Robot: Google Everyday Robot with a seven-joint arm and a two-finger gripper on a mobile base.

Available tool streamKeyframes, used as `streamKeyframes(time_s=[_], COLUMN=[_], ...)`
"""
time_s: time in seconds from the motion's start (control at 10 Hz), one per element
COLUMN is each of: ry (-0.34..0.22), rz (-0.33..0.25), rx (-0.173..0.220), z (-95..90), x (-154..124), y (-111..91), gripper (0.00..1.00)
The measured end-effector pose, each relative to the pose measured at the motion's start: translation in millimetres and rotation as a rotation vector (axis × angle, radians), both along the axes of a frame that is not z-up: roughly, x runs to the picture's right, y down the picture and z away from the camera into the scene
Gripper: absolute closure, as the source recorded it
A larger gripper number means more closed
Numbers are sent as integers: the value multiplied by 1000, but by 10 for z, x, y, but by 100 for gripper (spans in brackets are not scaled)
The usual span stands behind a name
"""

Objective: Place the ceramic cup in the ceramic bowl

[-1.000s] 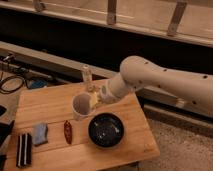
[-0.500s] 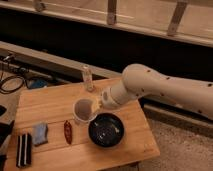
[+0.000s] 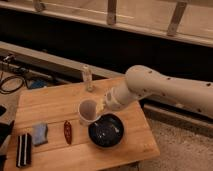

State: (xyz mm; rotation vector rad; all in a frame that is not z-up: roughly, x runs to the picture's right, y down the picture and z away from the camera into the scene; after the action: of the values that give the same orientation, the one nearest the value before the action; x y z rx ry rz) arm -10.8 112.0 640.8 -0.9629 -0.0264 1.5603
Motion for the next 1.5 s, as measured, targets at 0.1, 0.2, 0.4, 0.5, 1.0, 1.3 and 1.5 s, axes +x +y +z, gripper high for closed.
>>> streamKeyframes(time_s=[0.1, 0.2, 0.4, 0.5, 1.0, 1.3, 1.5], ry=[15, 44, 82, 89, 86, 97, 91], rz=[28, 82, 147, 154, 144, 153, 146], rx=[-29, -77, -159, -180, -157, -183, -164], z=[88, 206, 404, 459, 446, 512, 492], x=[62, 202, 319, 336, 285, 298, 248], y=[64, 139, 258, 313, 290, 375, 309], gripper=[97, 94, 72, 65, 75, 74, 64])
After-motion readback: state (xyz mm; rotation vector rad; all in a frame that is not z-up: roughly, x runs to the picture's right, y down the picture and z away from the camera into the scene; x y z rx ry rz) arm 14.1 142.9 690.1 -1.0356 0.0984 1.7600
